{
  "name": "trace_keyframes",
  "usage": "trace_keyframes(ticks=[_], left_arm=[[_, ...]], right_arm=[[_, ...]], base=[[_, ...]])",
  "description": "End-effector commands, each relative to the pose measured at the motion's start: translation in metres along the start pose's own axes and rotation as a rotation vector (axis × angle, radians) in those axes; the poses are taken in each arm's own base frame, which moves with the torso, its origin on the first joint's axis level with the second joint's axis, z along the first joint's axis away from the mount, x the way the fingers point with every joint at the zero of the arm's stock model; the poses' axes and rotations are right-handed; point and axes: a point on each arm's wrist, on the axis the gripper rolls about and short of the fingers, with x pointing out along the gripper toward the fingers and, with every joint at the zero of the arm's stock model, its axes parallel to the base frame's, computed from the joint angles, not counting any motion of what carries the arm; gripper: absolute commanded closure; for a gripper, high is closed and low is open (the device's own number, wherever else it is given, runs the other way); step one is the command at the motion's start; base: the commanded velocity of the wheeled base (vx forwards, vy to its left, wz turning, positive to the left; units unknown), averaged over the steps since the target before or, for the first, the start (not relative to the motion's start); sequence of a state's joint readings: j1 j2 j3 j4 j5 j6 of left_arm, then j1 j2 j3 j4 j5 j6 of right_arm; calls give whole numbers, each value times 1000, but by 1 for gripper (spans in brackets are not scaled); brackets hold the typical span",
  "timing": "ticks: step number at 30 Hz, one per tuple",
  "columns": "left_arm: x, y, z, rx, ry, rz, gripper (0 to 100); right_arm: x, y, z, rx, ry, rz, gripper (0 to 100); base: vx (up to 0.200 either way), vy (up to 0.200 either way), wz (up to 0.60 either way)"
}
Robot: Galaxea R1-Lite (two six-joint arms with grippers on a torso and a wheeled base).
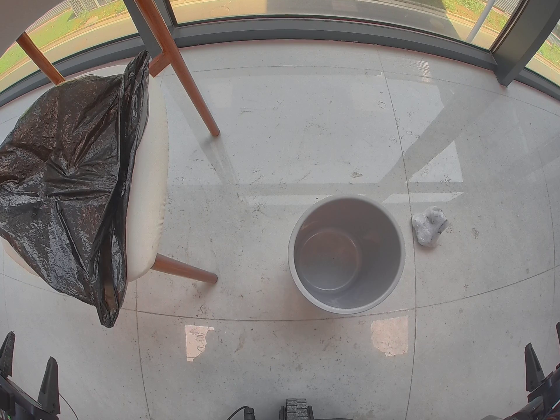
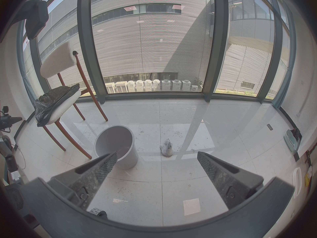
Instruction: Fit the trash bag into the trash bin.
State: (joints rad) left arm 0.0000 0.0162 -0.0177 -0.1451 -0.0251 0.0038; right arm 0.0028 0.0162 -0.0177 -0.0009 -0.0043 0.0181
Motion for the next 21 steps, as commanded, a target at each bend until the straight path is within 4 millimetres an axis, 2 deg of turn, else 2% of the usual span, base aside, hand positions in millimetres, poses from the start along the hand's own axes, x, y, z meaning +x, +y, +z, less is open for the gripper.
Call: trace_keyframes(ticks=[1,6,9,13,18,19,21], left_arm=[[-1,0,-3,3,-10,1,0],[-2,0,6,23,-79,0,0],[-7,0,26,18,-120,-7,0],[-17,-1,41,14,-58,-45,0],[-29,-2,52,9,32,-72,0],[-29,-2,52,8,32,-70,0],[-22,-2,65,4,49,-70,0]], right_arm=[[1,0,-5,0,12,0,0],[1,0,-5,2,12,0,0],[1,0,-5,3,13,0,0],[1,0,-5,3,13,0,0],[1,0,-5,3,13,0,0],[1,0,-5,3,12,0,0],[1,0,-5,3,13,0,0]], base=[[0,0,0],[0,0,0],[0,0,0],[0,0,0],[0,0,0],[0,0,0],[0,0,0]])
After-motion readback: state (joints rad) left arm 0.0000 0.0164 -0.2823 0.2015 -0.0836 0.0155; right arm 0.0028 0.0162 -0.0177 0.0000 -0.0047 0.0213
